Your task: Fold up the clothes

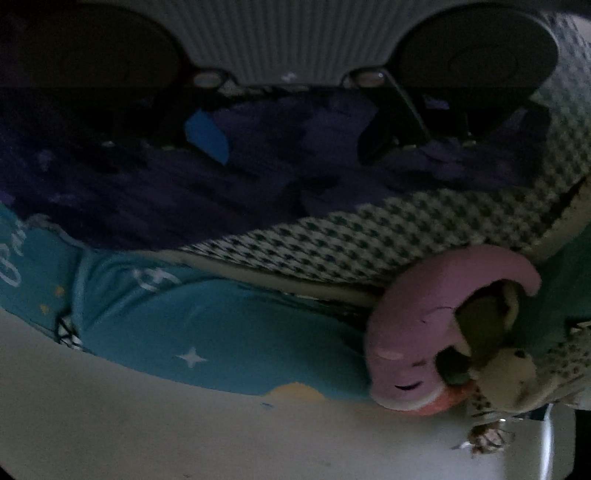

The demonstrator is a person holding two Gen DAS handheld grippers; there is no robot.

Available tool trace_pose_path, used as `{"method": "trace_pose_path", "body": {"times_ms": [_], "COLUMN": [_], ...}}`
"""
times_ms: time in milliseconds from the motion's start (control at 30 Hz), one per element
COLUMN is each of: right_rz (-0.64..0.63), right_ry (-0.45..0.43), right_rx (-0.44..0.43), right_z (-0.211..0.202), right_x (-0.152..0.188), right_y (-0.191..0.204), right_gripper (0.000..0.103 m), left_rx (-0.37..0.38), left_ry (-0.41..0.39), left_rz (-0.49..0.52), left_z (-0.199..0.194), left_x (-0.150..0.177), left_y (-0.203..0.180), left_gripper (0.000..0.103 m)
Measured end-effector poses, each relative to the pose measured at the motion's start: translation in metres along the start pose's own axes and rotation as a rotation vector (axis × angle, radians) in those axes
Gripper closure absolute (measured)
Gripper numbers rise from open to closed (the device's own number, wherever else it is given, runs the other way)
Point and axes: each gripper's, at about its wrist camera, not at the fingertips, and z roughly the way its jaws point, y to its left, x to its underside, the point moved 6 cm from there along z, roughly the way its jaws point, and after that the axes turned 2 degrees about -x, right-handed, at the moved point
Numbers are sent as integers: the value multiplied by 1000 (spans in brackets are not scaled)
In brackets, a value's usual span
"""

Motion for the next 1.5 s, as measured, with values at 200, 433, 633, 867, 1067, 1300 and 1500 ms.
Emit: {"method": "trace_pose_path", "body": {"times_ms": [200,433,633,867,1067,1300,1500], "right_rz": [26,27,25,18,25,16,38], "right_ry": [-18,-8,-15,-22,-31,-62,-78], "right_rx": [-10,4,13,29,33,44,42], "right_z": [-4,-2,-3,-4,-7,-16,-23], "right_x": [-8,-10,-11,-11,-12,-14,-17], "right_y": [-8,-11,-14,-19,-24,-30,-39], "right_gripper": [41,41,41,41,41,41,41], "left_rx": [60,85,80,74,70,85,102], "left_ry": [48,85,86,132,138,165,211], "left_rz": [9,62,94,61,71,119,117], "left_z": [2,3,-11,-31,-52,-68,-71], "left_x": [13,34,58,92,112,132,152], "left_y": [-28,-47,-49,-45,-50,-71,-84], "left_gripper": [22,18,16,15,15,14,14]}}
